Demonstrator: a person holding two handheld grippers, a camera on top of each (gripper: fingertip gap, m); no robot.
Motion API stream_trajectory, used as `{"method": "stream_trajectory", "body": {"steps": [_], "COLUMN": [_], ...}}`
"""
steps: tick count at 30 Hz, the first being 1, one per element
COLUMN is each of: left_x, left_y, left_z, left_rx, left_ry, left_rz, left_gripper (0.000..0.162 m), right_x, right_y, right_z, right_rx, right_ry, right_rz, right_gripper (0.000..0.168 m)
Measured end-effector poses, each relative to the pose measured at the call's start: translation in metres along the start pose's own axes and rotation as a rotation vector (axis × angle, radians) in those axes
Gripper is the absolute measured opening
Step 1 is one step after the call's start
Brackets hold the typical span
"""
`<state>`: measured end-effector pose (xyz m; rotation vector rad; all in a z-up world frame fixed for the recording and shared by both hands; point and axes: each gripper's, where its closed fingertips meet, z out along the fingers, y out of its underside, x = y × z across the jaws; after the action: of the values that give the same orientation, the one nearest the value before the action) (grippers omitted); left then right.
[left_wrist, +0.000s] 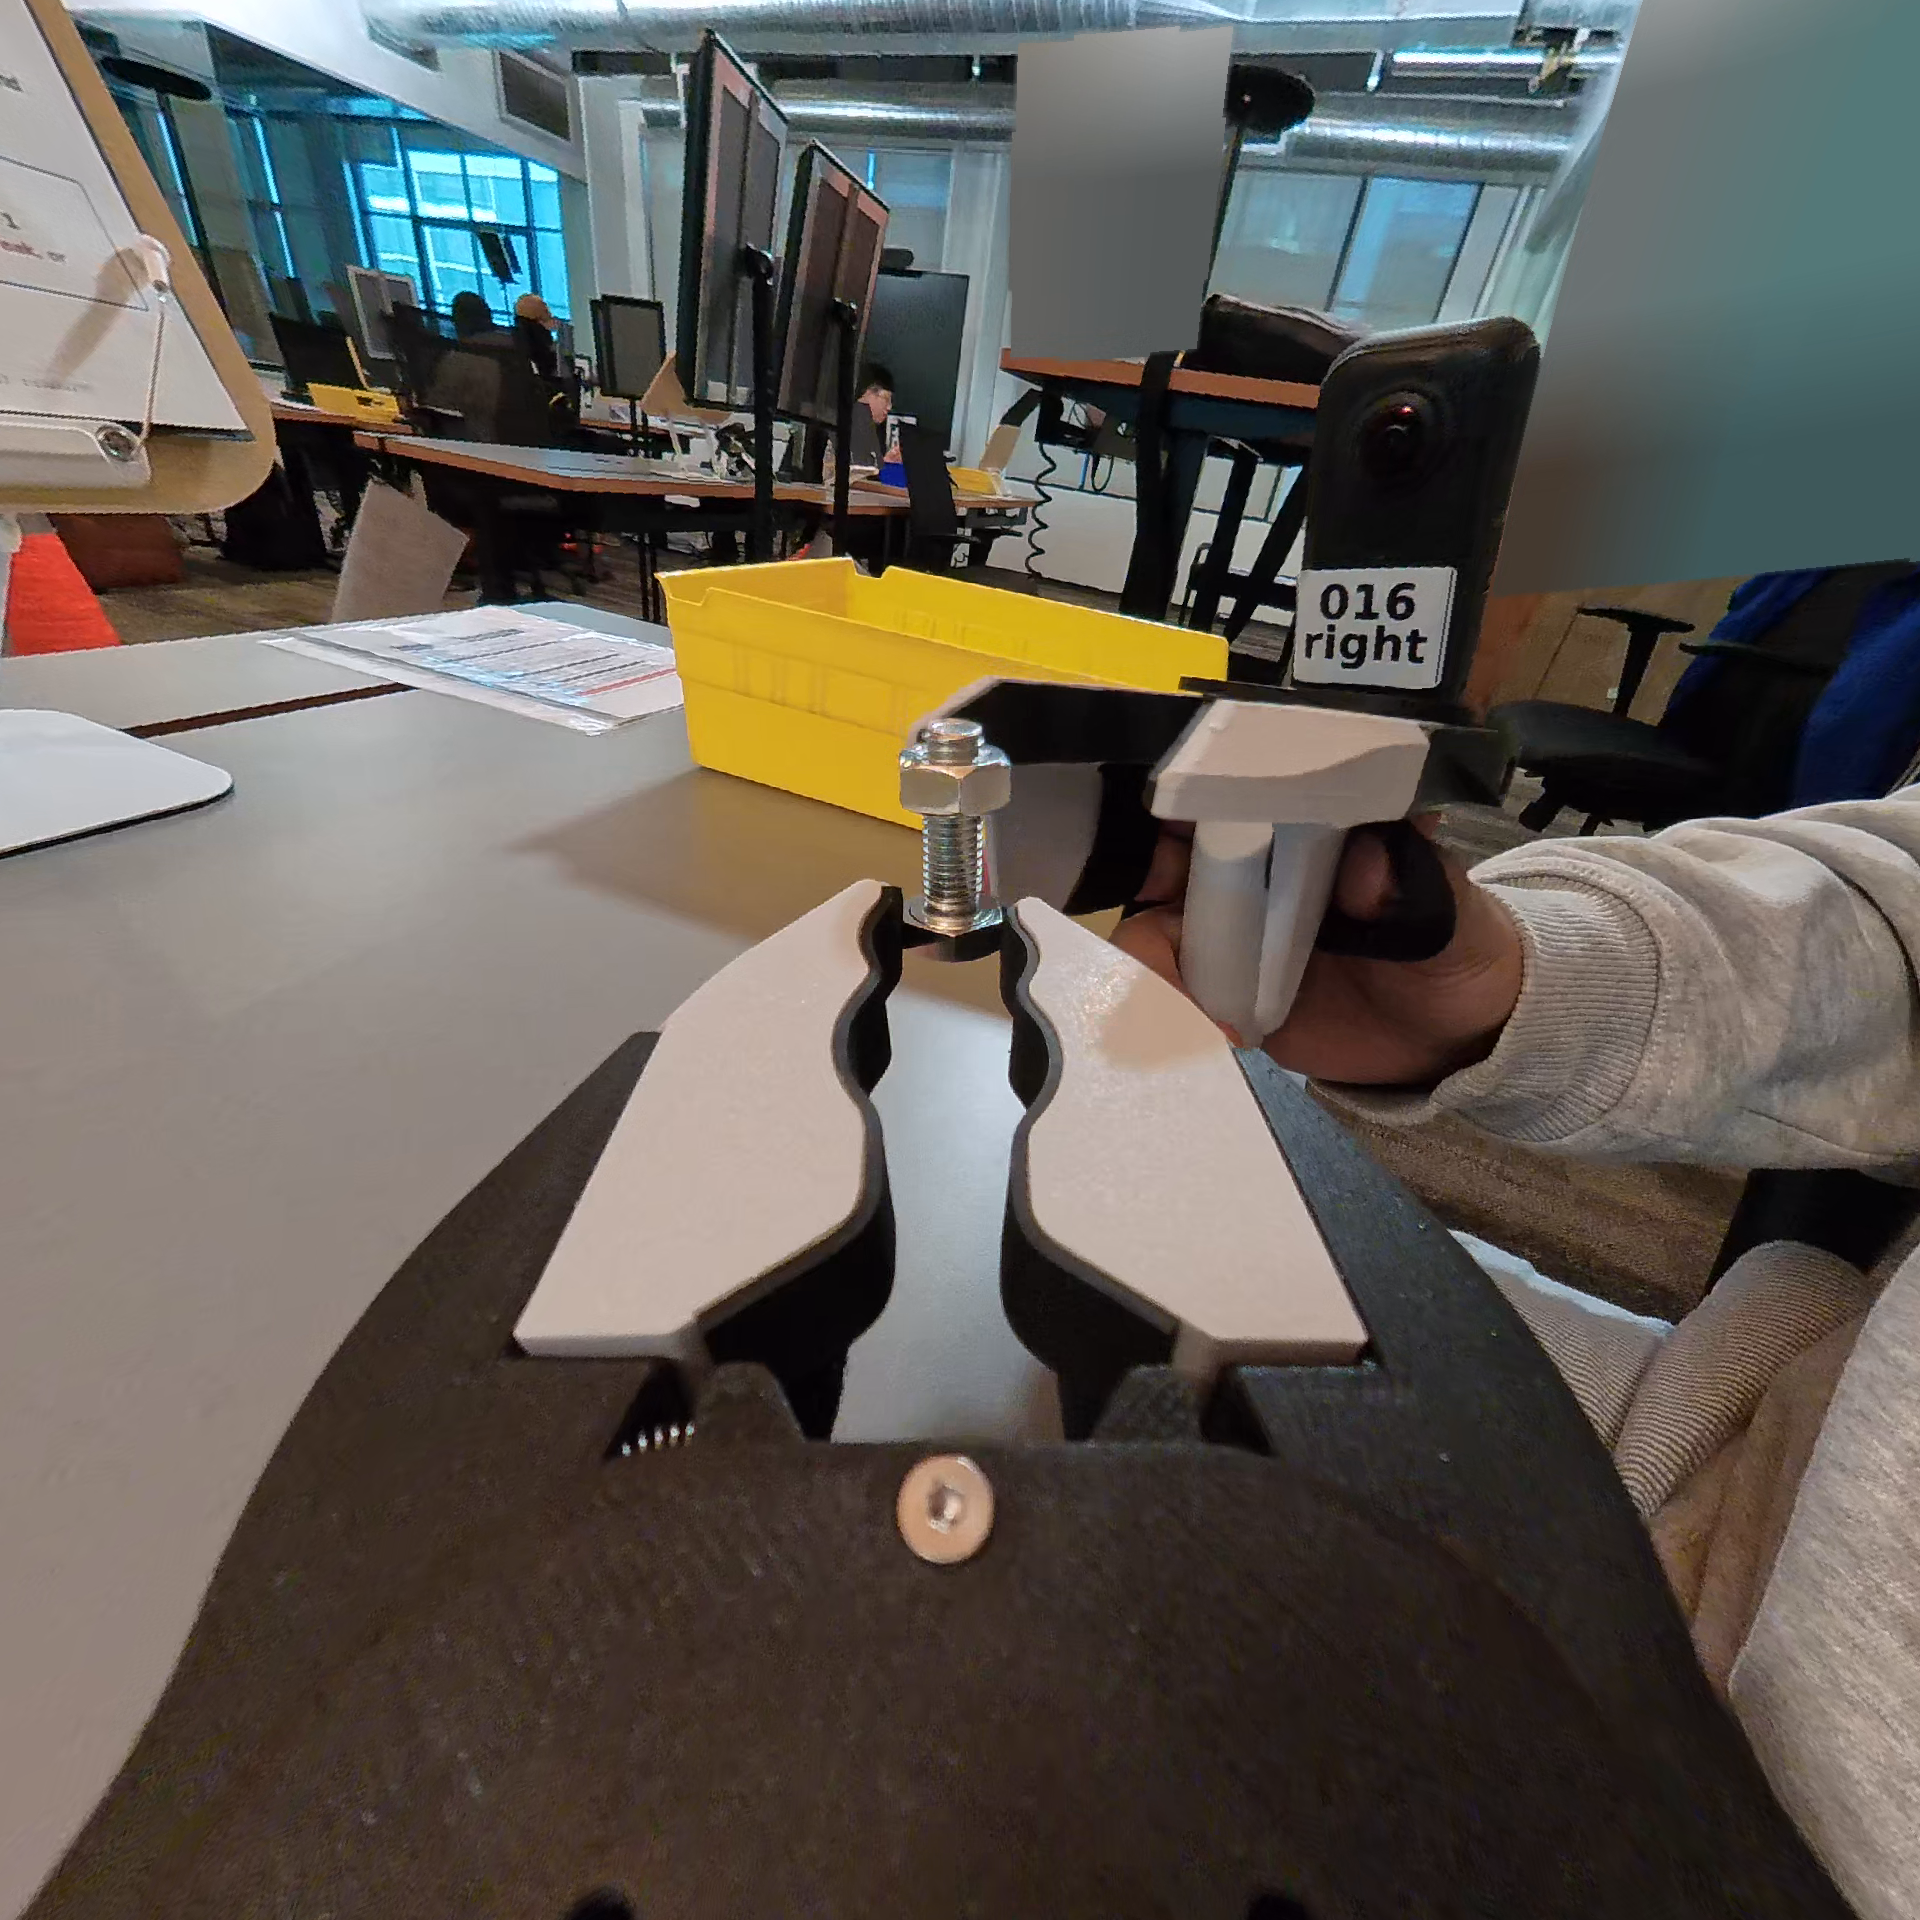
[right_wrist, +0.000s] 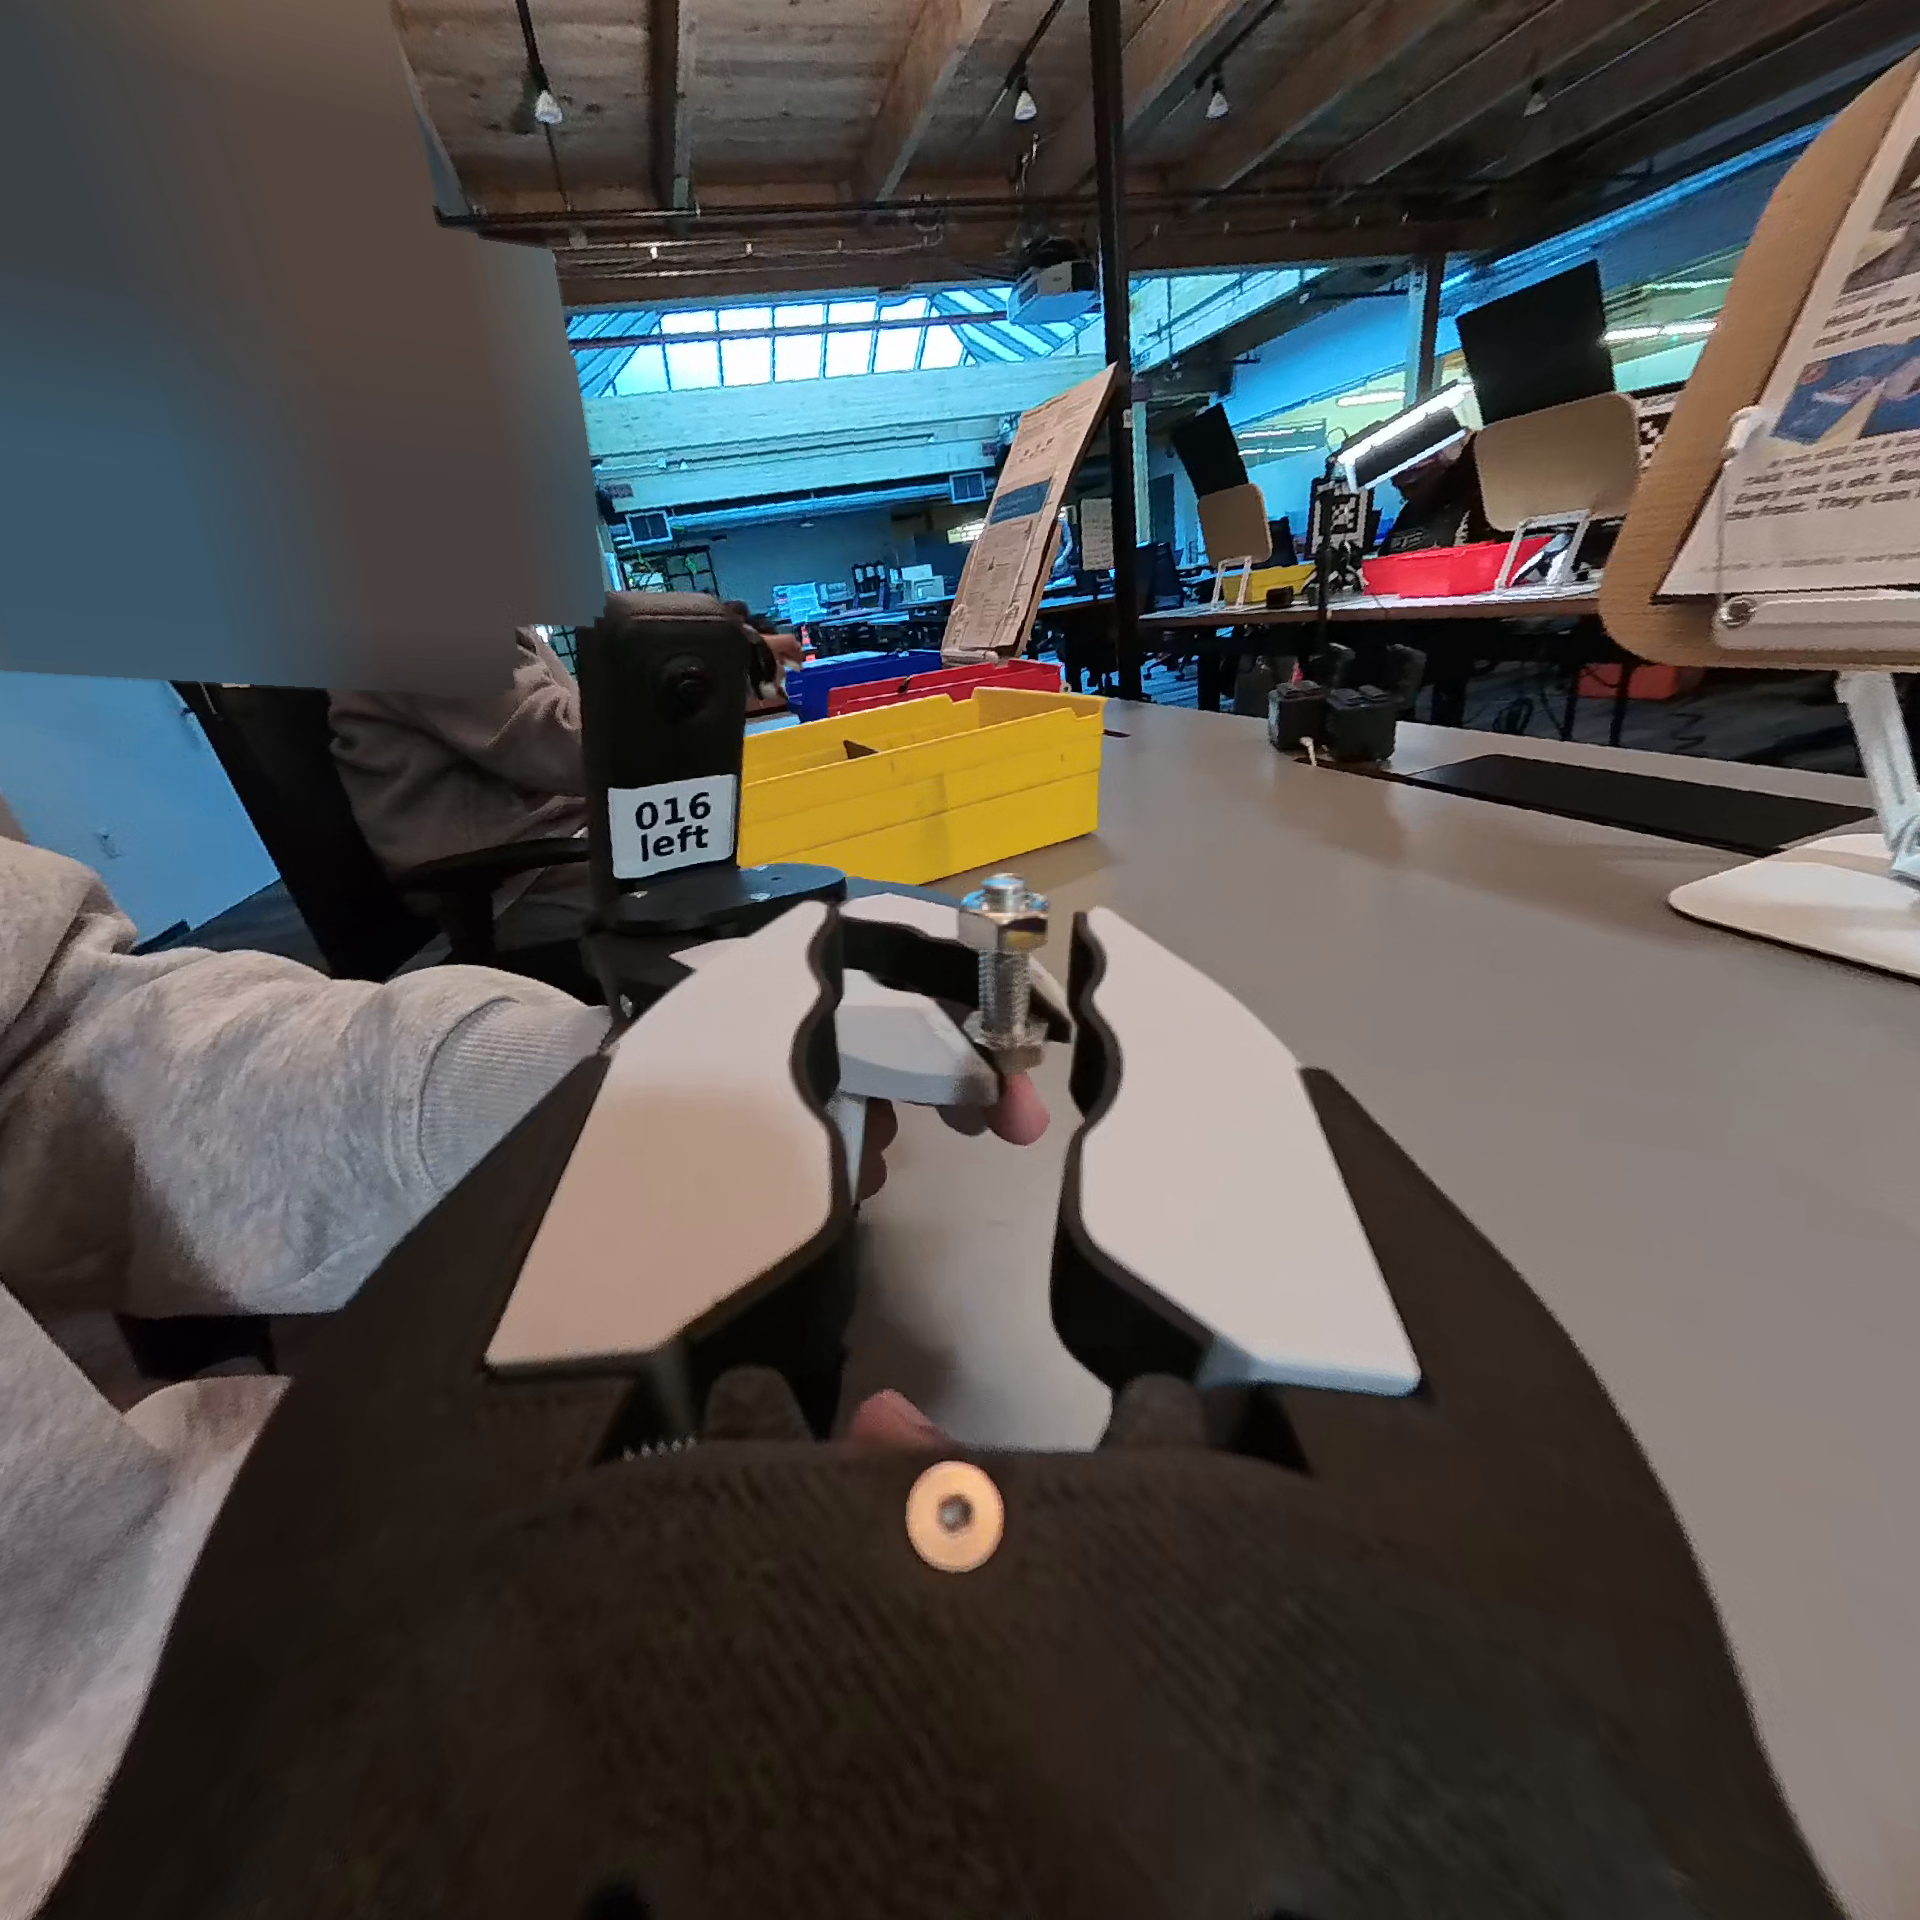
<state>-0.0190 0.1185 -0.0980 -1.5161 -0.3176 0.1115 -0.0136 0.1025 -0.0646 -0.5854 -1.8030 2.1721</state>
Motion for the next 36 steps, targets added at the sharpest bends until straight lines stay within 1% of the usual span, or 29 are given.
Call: {"method": "stream_trajectory", "body": {"steps": [3, 6, 9, 15, 23, 27, 32, 36], "left_x": [-0.001, -0.003, -0.003, -0.001, -0.001, -0.002, -0.001, 0.0], "left_y": [0.0, -0.001, -0.001, 0.0, 0.0, 0.0, -0.001, -0.001], "left_z": [0.0, -0.001, -0.001, -0.001, -0.001, -0.001, -0.001, -0.001], "left_rx": [0.004, 0.008, 0.006, 0.003, 0.003, 0.004, 0.005, 0.009], "left_ry": [-0.005, -0.008, -0.007, -0.004, -0.004, -0.005, -0.002, 0.004], "left_rz": [-0.01, -0.02, -0.016, -0.009, -0.01, -0.01, -0.008, -0.005], "left_gripper": [0.019, 0.019, 0.019, 0.019, 0.019, 0.019, 0.019, 0.019], "right_x": [-0.004, -0.006, -0.006, -0.003, -0.004, -0.003, 0.006, 0.007], "right_y": [0.001, 0.001, 0.0, 0.001, 0.002, 0.0, 0.003, 0.007], "right_z": [0.001, 0.0, 0.0, 0.0, 0.001, -0.001, -0.003, -0.003], "right_rx": [-0.014, -0.019, -0.015, -0.018, -0.025, -0.02, -0.044, -0.069], "right_ry": [-0.006, -0.014, -0.013, 0.009, 0.009, 0.021, 0.065, 0.058], "right_rz": [-0.035, -0.057, -0.046, -0.065, -0.08, -0.088, -0.095, -0.073], "right_gripper": [0.04, 0.032, 0.032, 0.04, 0.039, 0.035, 0.023, 0.016]}}
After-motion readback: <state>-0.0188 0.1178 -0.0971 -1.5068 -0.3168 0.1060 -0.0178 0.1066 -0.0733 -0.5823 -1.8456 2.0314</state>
